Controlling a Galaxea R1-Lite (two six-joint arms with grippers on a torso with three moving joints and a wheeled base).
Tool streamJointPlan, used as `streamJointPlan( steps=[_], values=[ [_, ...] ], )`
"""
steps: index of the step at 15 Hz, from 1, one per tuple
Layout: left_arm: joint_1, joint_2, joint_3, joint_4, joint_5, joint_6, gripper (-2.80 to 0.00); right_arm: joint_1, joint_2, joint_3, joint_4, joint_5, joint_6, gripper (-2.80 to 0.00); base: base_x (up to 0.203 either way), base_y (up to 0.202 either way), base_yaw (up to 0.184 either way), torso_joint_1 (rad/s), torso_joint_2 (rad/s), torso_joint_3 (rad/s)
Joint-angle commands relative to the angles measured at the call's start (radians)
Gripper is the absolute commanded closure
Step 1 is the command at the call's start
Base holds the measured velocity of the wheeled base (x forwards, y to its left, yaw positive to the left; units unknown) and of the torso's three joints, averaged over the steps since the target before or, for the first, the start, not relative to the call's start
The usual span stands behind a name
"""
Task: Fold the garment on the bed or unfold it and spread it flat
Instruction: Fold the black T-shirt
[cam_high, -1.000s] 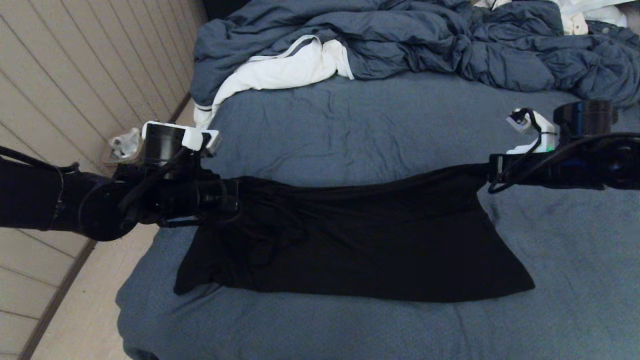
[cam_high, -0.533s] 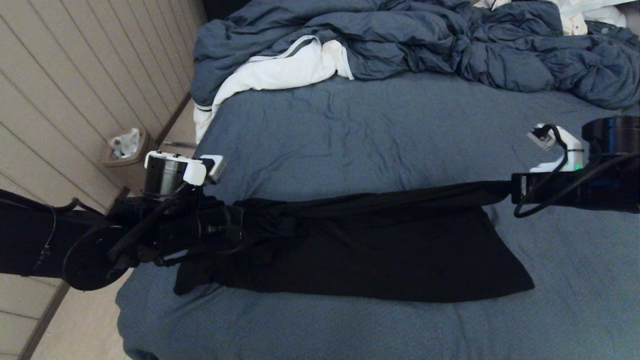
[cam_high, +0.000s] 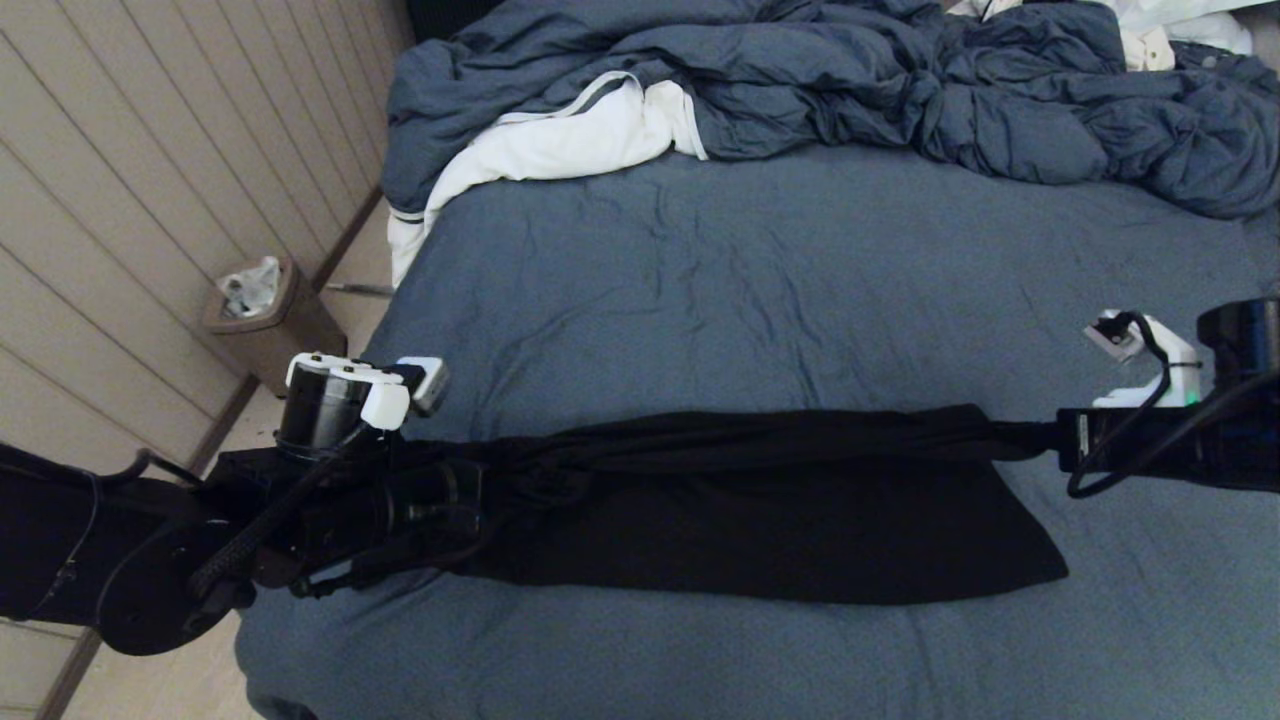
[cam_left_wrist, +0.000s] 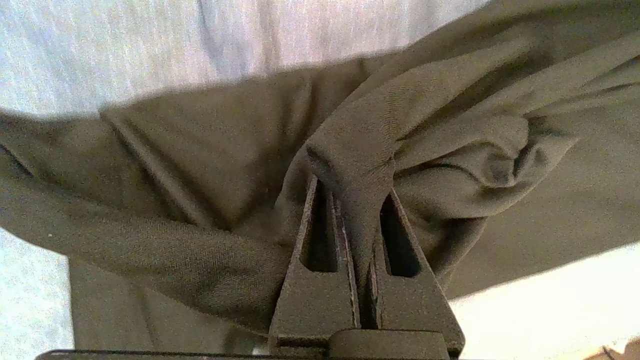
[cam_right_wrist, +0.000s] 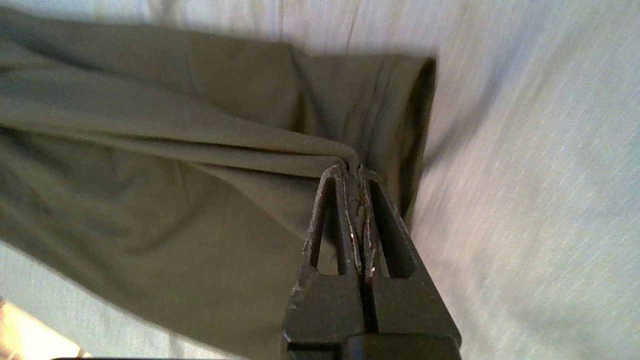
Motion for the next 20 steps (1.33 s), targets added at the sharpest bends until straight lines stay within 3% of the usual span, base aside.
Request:
streamJointPlan(
  steps=[1,6,7,9,10,17,20],
  values=[
    [0.000,0.012,0.031,-0.021,0.001,-0.013,0.00,-0.001,0.023,0.038,-0.017,0.003,-0.003,0.00,0.000,0.000,0.000,0.000,0.00,0.000],
    [0.000,0.023,0.061,-0.042,-0.001,-0.039,0.00,0.000,0.048,0.102,-0.122,0.003,-0.003,0.00,0.000,0.000,0.000,0.000,0.00,0.000],
    [0.000,0.021,0.056,-0.041,0.002,-0.050,-2.80,0.000,0.048,0.101,-0.124,0.000,0.001,0.00,0.000,0.000,0.000,0.000,0.00,0.000],
    [0.001,0.018,0.046,-0.040,0.004,-0.067,-2.80,0.000,0.036,0.106,-0.123,0.005,-0.003,0.00,0.000,0.000,0.000,0.000,0.00,0.000],
    [0.000,0.011,0.038,-0.034,0.004,-0.074,-2.80,0.000,0.036,0.099,-0.120,0.007,0.003,-2.80,0.000,0.000,0.000,0.000,0.00,0.000],
    [0.001,-0.066,0.058,-0.026,0.004,-0.078,-2.80,-0.034,-0.014,0.105,-0.119,0.011,0.003,-2.80,0.000,0.000,0.000,0.000,0.00,0.000],
    [0.004,-0.176,0.067,0.015,0.007,-0.079,-2.80,-0.065,-0.051,0.099,-0.116,0.052,0.014,-2.80,0.000,0.000,0.000,0.000,0.00,0.000]
  ],
)
